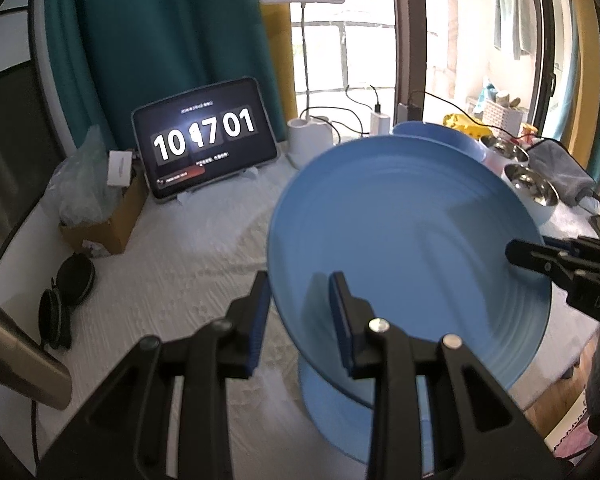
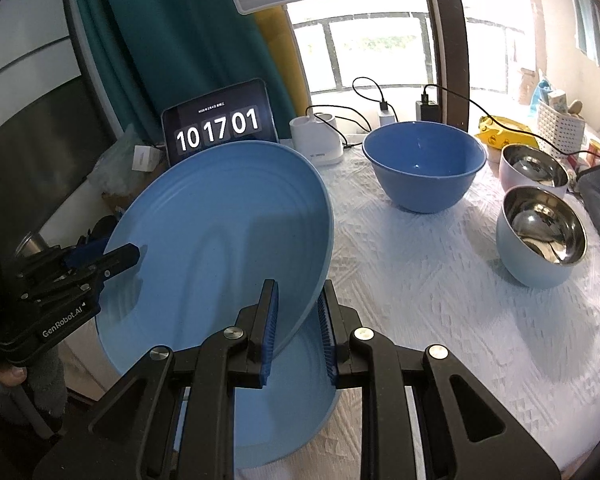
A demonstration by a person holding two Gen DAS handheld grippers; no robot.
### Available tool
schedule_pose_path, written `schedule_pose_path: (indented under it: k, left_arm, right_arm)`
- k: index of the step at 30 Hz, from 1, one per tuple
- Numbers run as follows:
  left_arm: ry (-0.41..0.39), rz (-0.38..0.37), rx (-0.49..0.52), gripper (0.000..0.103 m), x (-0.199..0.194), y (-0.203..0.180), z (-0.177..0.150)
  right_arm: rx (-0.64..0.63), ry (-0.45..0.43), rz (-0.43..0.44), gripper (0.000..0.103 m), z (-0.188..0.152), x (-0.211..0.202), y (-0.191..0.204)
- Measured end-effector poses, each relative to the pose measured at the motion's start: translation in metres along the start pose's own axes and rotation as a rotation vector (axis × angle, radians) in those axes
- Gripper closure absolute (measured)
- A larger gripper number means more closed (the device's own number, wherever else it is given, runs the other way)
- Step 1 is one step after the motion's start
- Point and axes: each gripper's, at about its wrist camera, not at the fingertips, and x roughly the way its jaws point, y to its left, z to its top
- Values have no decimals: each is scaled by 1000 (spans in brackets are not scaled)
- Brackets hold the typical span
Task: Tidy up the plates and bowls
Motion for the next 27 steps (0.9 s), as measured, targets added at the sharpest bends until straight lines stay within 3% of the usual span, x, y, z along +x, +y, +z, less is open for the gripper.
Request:
schedule_pose_path:
  k: [27]
  left_arm:
    - [96,-9,16,72,7,-18,-52]
  right_arm:
    - [38,53,-2,81,-52,1,-3]
